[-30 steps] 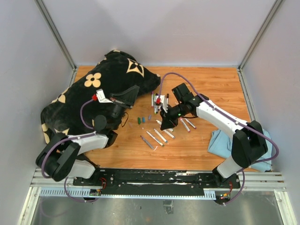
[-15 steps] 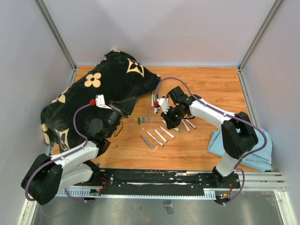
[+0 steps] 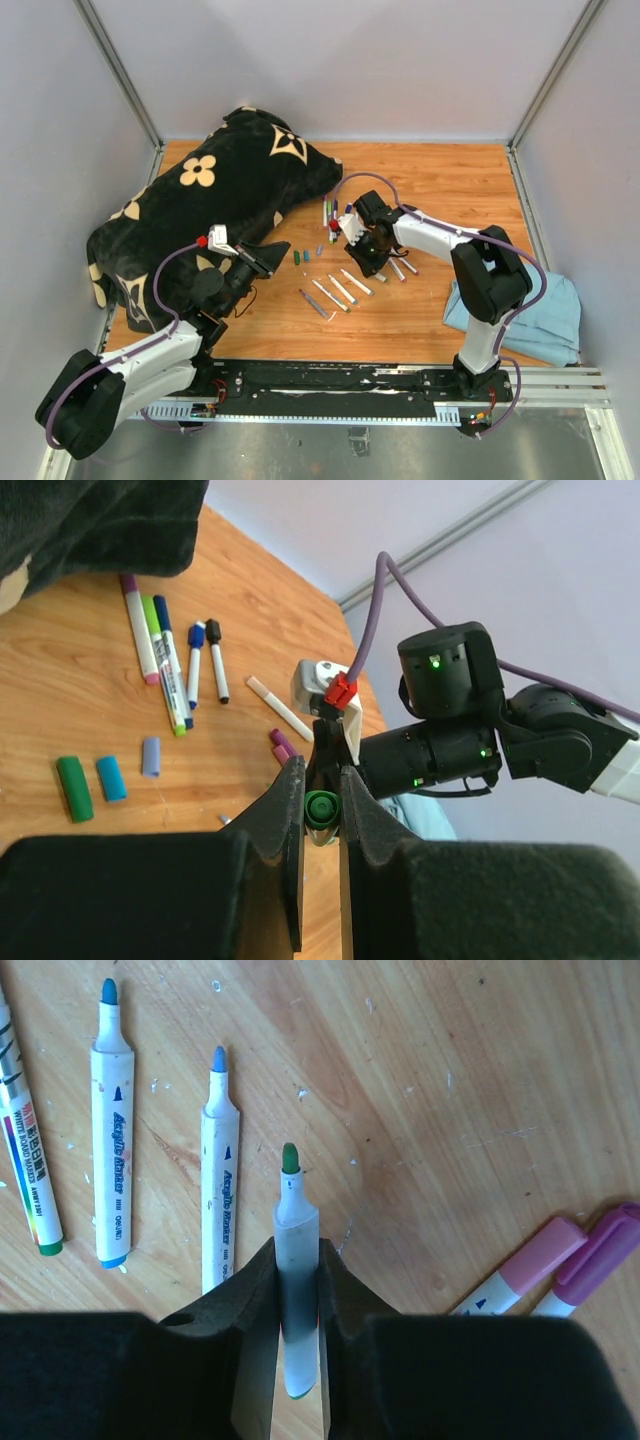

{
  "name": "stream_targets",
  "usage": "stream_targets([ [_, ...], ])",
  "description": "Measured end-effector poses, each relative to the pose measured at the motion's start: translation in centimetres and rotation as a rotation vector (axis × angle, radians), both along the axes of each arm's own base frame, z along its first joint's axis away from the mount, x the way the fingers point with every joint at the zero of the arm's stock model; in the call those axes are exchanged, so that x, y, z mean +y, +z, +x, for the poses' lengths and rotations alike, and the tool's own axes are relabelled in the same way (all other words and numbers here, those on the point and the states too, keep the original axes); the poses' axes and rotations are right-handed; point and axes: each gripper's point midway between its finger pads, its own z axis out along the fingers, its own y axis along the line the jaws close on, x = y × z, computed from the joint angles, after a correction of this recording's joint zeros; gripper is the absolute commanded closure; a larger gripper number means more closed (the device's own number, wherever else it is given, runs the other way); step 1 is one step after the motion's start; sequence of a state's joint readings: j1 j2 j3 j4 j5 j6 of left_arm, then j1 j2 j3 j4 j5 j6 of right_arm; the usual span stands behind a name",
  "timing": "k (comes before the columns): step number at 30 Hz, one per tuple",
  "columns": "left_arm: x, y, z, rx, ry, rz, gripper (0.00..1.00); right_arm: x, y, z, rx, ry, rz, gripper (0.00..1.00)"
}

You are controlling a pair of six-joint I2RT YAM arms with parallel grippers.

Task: Open the pen caps
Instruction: Open the pen cap from the pen, then place the pen at the center of the board.

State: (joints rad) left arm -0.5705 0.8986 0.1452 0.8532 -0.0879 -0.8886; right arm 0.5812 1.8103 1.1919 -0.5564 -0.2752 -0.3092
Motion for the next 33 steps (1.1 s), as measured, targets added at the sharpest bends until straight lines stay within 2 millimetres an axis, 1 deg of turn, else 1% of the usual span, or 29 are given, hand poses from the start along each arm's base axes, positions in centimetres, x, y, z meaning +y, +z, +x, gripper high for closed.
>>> stream_targets([
  [3, -0.3, -0.5, -0.1, 0.025, -0.015, -0.006, 1.00, -0.1, -0.5, -0.1, 0.017, -0.012, -0.008, 0.78],
  [7, -0.6, -1.5, -0.2, 0.064, -0.034, -0.004, 1.00, -0.2, -0.6, 0.0, 0.020, -0.024, -0.008, 0.72],
  [9, -0.8, -1.8, -0.3, 0.075, -0.043, -0.002, 1.00, -0.2, -0.6, 0.1, 0.020, -0.026, -0.008, 0.71],
  [16, -1.1, -1.8, -0.5, 0.084, -0.063, -0.014, 1.00, -0.3, -0.7, 0.3, 0.024, -0.033, -0.010, 0.70],
  [23, -1.4, -2.0, -0.8, 0.090, -0.085, -0.009, 1.00, -0.3, -0.5, 0.3, 0.020, -0.034, -0.007, 0.62],
  [25, -1.5, -2.4, -0.8, 0.101, -0.092, -0.002, 1.00, -0.3, -0.1, 0.5, 0.010, -0.037, -0.001, 0.60],
  [28, -1.8, -3.2, -0.8, 0.123, -0.100, 0.011, 1.00, -0.3, 1.0, 0.8, -0.019, -0.039, 0.016, 0.58],
  [33, -2.5, -4.2, -1.3, 0.150, -0.128, 0.032, 1.00, 0.0, 3.5, 1.2, -0.084, -0.032, 0.057, 0.56],
])
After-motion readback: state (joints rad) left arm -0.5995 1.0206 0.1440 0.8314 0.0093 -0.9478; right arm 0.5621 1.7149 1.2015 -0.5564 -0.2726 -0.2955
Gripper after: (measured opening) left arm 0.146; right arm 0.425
